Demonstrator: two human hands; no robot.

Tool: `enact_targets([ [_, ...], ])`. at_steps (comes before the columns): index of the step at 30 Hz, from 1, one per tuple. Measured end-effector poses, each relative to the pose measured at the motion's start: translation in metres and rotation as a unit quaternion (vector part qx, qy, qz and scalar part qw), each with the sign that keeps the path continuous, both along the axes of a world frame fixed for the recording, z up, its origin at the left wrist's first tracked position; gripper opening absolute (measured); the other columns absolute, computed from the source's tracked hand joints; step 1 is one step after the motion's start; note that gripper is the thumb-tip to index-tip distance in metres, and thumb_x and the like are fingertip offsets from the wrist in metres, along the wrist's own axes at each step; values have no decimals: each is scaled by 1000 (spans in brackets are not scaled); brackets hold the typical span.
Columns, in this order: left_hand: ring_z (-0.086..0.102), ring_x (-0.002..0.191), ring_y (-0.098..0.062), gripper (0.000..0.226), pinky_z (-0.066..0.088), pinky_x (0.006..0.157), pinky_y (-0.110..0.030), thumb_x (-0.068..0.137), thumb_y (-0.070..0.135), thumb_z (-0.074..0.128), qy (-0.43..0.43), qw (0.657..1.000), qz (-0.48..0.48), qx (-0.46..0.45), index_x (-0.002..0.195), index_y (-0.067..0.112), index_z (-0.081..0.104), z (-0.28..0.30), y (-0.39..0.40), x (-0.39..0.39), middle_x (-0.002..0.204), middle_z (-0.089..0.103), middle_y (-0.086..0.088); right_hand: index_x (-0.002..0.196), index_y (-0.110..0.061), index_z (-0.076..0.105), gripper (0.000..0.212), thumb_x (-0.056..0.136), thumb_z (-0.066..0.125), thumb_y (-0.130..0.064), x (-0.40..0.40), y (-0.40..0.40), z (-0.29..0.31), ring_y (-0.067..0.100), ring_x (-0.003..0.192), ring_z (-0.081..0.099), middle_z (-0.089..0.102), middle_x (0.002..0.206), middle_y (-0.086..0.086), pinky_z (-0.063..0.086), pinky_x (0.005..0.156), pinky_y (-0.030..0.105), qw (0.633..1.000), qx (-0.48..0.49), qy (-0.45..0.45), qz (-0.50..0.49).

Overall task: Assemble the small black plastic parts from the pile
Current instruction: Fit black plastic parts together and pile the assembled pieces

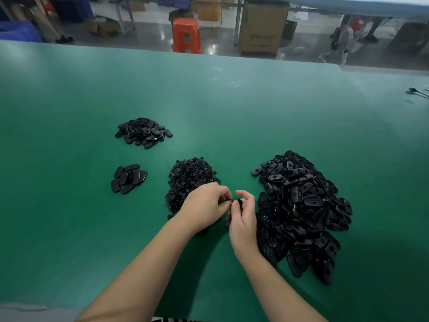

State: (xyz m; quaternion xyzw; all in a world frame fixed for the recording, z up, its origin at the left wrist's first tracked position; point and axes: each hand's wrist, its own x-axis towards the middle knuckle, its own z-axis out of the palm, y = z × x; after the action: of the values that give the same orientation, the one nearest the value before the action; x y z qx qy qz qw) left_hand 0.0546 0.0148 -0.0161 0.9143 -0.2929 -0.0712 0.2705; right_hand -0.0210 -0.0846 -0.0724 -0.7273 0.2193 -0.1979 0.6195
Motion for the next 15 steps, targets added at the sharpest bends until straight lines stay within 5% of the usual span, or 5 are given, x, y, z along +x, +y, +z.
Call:
enact_targets([
  [6, 61, 86, -14, 10, 51, 74, -31, 91, 35, 67, -56, 990, 127, -14, 99, 30, 71, -2, 30, 19, 94, 65, 10, 116, -30, 49, 21, 97, 49, -40, 0, 0, -3, 25, 73, 58, 58, 86, 4, 51, 73, 57, 1000, -15, -7, -5],
  [11, 56, 67, -5, 15, 42, 67, -21, 94, 25, 68, -36, 923, 376, -75, 99, 12, 74, -13, 100, 58, 87, 70, 1, 112, -36, 49, 11, 102, 52, -32, 1, 0, -4, 21, 74, 60, 59, 86, -1, 53, 73, 51, 999, -46, 15, 17],
  [15, 65, 92, -29, 18, 45, 82, -33, 93, 19, 66, -8, 876, 474, -90, 104, 7, 74, -26, 145, 75, 101, 75, -12, 109, -39, 48, 14, 102, 53, -28, 1, 0, -5, 14, 70, 57, 57, 83, -3, 52, 70, 41, 998, -55, 18, 26],
])
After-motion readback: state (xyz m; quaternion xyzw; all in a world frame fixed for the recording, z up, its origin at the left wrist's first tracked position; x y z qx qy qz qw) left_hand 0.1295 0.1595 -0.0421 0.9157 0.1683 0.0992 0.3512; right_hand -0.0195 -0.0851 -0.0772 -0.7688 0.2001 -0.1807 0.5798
